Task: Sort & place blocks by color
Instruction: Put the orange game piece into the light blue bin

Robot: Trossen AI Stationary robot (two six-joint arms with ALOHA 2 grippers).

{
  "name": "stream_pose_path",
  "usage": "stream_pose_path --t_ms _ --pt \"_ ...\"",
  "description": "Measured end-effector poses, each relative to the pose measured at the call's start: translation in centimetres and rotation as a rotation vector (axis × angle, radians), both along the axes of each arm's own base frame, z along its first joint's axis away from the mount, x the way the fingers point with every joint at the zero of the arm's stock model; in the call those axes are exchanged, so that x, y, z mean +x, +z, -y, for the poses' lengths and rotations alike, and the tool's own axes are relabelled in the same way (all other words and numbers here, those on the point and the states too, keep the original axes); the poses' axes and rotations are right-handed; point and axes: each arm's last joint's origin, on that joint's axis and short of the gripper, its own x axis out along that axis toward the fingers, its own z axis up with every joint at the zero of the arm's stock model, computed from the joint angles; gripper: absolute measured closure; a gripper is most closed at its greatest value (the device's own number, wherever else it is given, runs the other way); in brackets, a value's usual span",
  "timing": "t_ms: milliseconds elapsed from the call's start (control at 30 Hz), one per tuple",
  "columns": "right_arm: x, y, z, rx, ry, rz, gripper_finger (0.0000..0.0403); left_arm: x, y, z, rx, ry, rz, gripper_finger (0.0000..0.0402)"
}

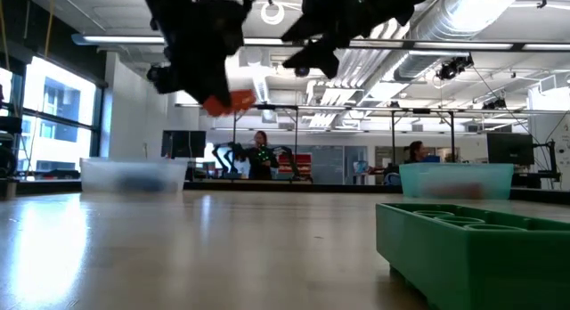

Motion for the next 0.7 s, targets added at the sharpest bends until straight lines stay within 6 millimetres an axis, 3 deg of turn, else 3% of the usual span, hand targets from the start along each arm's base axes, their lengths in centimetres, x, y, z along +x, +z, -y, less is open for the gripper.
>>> stream_pose_path --t_ms 300,700 --pt "0.8 1.7 -0.3 0.134 0.024 0.165 0.0167 -0.8 4.3 -0.6 0.069 -0.203 0.268 0.0294" --pt "1.4 3.7 -1.2 0.093 0.058 0.376 0.0167 -1.8 7.0 -0.1 0.16 -0.403 0.417 0.0294"
